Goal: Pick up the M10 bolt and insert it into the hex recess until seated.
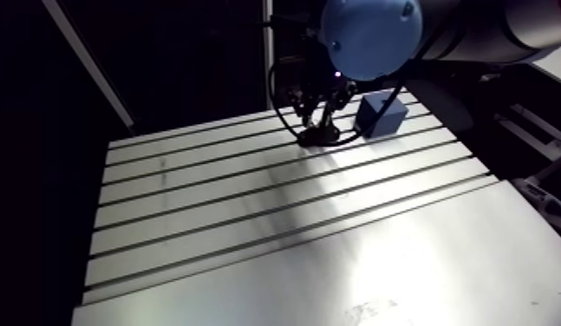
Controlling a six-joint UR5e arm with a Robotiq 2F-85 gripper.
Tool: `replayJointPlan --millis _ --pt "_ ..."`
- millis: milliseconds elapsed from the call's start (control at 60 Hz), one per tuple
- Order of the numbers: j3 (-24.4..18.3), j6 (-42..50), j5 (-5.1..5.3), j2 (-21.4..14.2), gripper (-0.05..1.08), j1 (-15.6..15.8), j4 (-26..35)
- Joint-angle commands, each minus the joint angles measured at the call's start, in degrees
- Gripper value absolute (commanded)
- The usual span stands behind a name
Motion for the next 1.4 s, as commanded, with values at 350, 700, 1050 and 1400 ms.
replayJointPlan --millis 350,700,1050,1400 --pt "0.01 -0.09 -0.07 0.13 0.59 0.00 0.00" --pt "0.00 -0.17 0.02 0.40 0.63 0.00 0.00" --pt "0.00 -0.35 0.10 0.40 0.65 -0.01 0.00" --pt "0.00 -0.44 0.02 0.40 0.67 0.00 0.00"
